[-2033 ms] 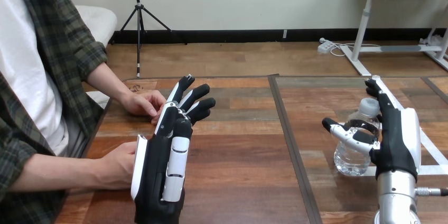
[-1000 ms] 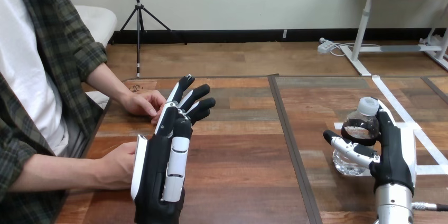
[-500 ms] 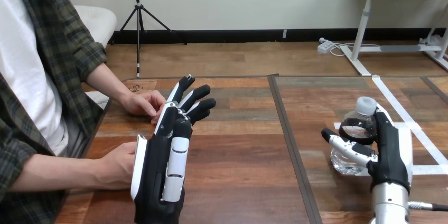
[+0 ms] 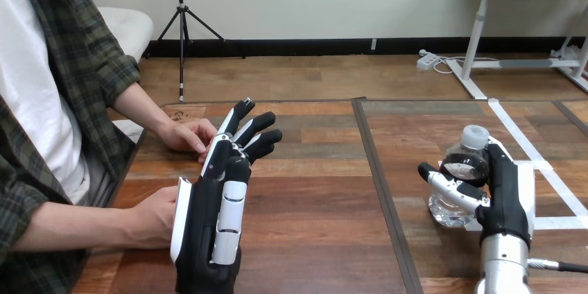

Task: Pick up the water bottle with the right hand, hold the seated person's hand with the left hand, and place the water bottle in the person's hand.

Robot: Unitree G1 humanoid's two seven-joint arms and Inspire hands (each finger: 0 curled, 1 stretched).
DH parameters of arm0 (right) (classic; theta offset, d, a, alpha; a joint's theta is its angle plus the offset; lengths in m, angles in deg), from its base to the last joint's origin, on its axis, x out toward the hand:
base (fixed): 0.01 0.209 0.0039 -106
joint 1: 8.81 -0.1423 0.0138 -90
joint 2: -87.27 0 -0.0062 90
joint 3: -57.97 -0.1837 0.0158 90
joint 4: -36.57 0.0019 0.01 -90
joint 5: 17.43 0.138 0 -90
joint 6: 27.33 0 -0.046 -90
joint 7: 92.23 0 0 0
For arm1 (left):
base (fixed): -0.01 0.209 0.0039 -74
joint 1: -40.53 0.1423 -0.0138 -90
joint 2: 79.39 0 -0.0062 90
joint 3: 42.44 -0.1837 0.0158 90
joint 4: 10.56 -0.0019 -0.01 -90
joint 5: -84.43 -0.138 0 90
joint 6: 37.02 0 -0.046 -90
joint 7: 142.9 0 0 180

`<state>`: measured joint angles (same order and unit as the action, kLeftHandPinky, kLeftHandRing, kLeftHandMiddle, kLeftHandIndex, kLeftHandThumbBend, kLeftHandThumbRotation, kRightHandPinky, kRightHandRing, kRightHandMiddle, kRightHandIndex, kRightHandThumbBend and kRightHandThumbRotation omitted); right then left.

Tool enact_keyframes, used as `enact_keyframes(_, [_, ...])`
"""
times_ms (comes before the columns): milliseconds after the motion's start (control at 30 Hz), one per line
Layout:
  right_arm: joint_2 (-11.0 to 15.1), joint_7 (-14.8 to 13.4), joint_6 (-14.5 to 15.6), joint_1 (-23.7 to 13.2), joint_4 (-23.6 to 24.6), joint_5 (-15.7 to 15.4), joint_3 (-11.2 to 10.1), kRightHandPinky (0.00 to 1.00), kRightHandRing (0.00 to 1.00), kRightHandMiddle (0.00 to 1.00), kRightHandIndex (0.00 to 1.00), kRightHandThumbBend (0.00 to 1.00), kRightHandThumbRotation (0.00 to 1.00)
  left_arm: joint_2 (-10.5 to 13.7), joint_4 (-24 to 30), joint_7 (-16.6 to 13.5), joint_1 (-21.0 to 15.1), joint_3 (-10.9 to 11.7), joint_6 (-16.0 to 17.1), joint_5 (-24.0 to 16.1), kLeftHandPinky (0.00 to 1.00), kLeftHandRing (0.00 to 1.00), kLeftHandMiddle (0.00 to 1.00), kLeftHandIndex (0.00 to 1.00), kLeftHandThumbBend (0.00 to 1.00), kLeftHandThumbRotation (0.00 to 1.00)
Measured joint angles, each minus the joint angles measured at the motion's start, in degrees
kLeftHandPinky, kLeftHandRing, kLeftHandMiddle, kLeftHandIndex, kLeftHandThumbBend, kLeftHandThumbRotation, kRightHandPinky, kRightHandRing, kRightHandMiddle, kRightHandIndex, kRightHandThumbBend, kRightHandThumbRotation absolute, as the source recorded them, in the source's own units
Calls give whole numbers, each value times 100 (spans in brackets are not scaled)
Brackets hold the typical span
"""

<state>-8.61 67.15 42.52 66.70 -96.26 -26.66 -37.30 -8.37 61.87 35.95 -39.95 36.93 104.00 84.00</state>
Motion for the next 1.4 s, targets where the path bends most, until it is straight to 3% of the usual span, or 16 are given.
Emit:
enact_keyframes(667, [-145,-391,-373,-323,-656,31,-20,44,49,53,56,71,0,0,0,-6,1,1,0,0,79,78,83,90,60,100])
enact_keyframes(1400, [-142,-703,-439,-478,-860,-5,-1,39,43,48,50,72,0,0,0,-8,3,3,4,2,79,78,83,90,60,100])
